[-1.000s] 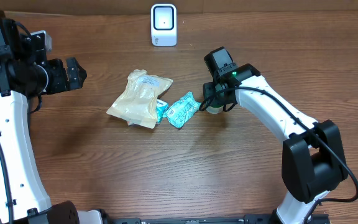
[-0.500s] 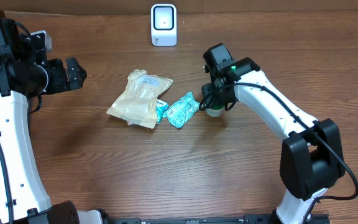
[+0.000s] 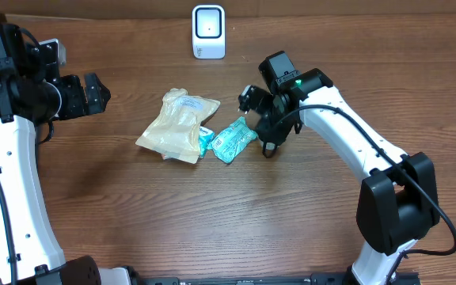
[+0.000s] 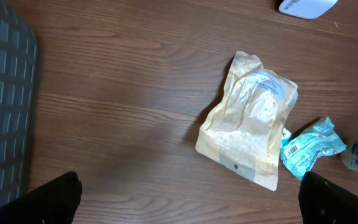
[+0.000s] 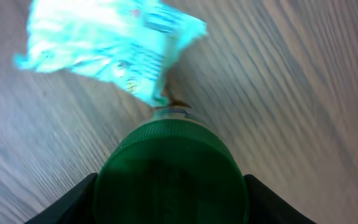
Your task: Scan the item barcode
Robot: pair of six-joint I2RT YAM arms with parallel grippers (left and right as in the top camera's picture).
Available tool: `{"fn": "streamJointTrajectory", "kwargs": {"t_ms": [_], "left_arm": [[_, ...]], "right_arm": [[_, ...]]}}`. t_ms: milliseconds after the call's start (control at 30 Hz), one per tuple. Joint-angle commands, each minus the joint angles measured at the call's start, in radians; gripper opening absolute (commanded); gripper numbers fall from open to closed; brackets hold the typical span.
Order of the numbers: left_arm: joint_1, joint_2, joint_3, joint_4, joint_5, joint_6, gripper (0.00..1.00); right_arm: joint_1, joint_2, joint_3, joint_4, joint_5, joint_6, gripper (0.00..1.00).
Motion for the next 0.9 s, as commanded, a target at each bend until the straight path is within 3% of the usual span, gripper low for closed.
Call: {"fn": "streamJointTrajectory", "kwargs": {"t_ms": [0, 100, 533, 567, 633, 867], "left_arm": [[0.003, 0.009, 0.004, 0.001, 0.008, 0.023, 0.99], [0.003, 0.009, 0.004, 0.002, 0.008, 0.023, 1.0], [0.003, 0.009, 0.004, 0.002, 0.007, 0.023, 1.0], [0.003, 0.009, 0.004, 0.001, 0.008, 0.023, 1.0], [0.003, 0.009, 0.004, 0.002, 0.008, 0.023, 1.0], [0.003, 0.009, 0.004, 0.001, 0.008, 0.023, 0.99]], "right_arm": [[-0.002, -0.01, 0.03, 0.005, -0.07, -0.344, 0.5], [-0.002, -0.01, 0.03, 0.004, -0.069, -0.412, 0.47], [-0.093, -0.01, 0.03, -0.006, -0.274, -0.409, 0.44], [-0.103, -0.01, 0.03, -0.006, -0.274, -0.384, 0.41], [-0.13, -0.01, 0.03, -0.007, -0.274, -0.203, 0.29], [-0.161, -0.01, 0.03, -0.006, -0.274, 0.226, 0.27]]}}
